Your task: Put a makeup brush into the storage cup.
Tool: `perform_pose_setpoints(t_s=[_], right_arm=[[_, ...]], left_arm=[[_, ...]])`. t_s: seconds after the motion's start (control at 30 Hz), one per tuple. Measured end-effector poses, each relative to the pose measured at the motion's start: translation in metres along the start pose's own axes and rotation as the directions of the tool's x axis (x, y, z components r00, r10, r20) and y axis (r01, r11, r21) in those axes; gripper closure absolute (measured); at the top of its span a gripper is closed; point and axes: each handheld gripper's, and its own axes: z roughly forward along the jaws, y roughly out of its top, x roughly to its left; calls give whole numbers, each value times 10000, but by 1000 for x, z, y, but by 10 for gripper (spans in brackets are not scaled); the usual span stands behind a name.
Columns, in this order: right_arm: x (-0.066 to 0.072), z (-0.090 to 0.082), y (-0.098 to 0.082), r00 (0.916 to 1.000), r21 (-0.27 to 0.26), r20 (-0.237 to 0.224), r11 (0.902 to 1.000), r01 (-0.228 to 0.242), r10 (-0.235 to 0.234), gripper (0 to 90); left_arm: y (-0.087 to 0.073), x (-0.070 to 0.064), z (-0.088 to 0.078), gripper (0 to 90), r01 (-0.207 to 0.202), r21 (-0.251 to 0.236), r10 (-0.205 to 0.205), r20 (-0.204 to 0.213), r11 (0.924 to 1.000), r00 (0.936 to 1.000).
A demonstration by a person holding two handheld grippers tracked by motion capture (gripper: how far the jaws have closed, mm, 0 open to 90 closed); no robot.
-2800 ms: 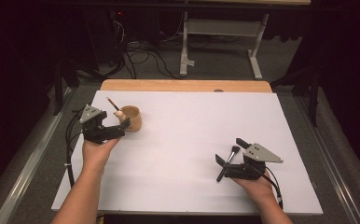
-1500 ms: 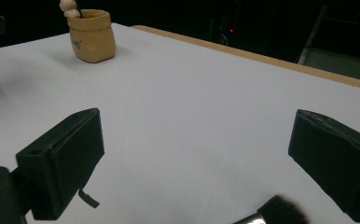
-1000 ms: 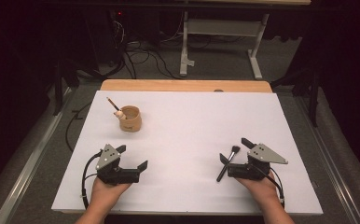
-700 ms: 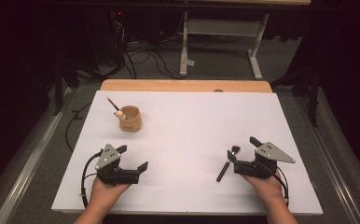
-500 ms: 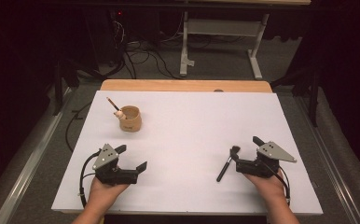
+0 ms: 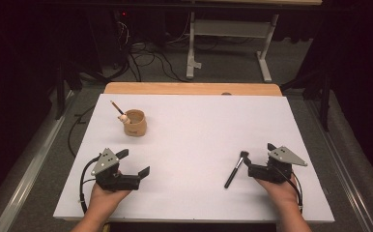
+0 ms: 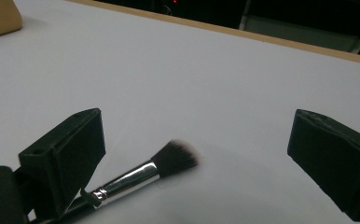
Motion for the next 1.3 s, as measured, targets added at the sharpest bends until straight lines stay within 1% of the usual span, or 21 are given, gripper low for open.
perform_pose_setpoints(t_s=[0.07, 0.17, 0.33, 0.4, 0.47, 0.57, 0.6, 0.63, 0.67, 0.7, 0.8, 0.83, 0.9, 0.93, 0.97, 1.07, 1.17, 1.3], right_arm=[[-1, 1, -2, 9999, 182, 102, 9998, 128, -130, 55], [-2, 2, -4, 9997, 457, 213, 9989, 84, -93, 55], [-2, 6, -6, 9989, 1047, 345, 9941, 287, -325, 55], [-1, 7, -7, 9987, 1321, 396, 9909, 265, -320, 55], [0, 8, -8, 9979, 1640, 448, 9857, 395, -474, 55], [-1, 8, -8, 9983, 1895, 362, 9812, 379, -455, 57], [-1, 8, -8, 9980, 2010, 361, 9786, 430, -513, 58], [0, 7, -9, 9978, 2221, 343, 9738, 482, -572, 58], [0, 7, -10, 9974, 2326, 353, 9711, 525, -624, 58], [0, 7, -11, 9968, 2471, 278, 9668, 654, -746, 55], [2, 7, -12, 9969, 2912, 204, 9544, 663, -755, 53], [2, 7, -12, 9967, 2966, 150, 9523, 717, -797, 53], [3, 6, -9, 9963, 3193, 83, 9444, 786, -858, 53], [3, 6, -8, 9961, 3231, 97, 9430, 804, -883, 53], [3, 6, -7, 9961, 3392, 88, 9374, 794, -875, 53], [3, 5, -5, 9976, 3745, -34, 9249, 651, -688, 52], [3, 5, -3, 9983, 4045, -163, 9127, 583, -565, 52], [2, 6, -4, 9992, 4520, -230, 8911, 409, -342, 51]], left_arm=[[1, 0, -1, 7, -1, -43, 1, -21, 10000, 10000], [1, 0, -2, 6, 42, -53, -43, -49, 10000, 10000], [1, 0, -3, 6, 34, -42, -34, -75, 10000, 10000], [0, 0, -3, 7, 69, -48, -69, -73, 10000, 9999], [0, 1, -3, 6, 67, -14, -67, -59, 10000, 10000], [0, 2, -3, 7, -26, 21, 26, -39, 10000, 10000], [0, 2, -3, 6, -55, 13, 55, -33, 10000, 10000], [0, 2, -3, 6, -58, 8, 58, -22, 10000, 10000], [1, 3, -3, 6, -73, -25, 72, -33, 10000, 10000], [1, 2, -4, 6, -50, -65, 50, -37, 10000, 10000], [1, 2, -5, 6, 31, -150, -30, 63, 9999, 10000], [2, 2, -5, 7, 27, -176, -25, 81, 9998, 10000], [2, 0, -5, 6, -11, -191, 13, 111, 9998, 9999], [2, 0, -5, 6, -20, -173, 23, 136, 9998, 9999], [2, -1, -5, 7, -5, -189, 8, 162, 9998, 9999], [3, -2, -6, 6, 117, -256, -110, 305, 9996, 9995], [3, -3, -6, 6, 70, -272, -62, 313, 9996, 9995], [2, -3, -6, 6, 74, -246, -66, 298, 9997, 9995]])
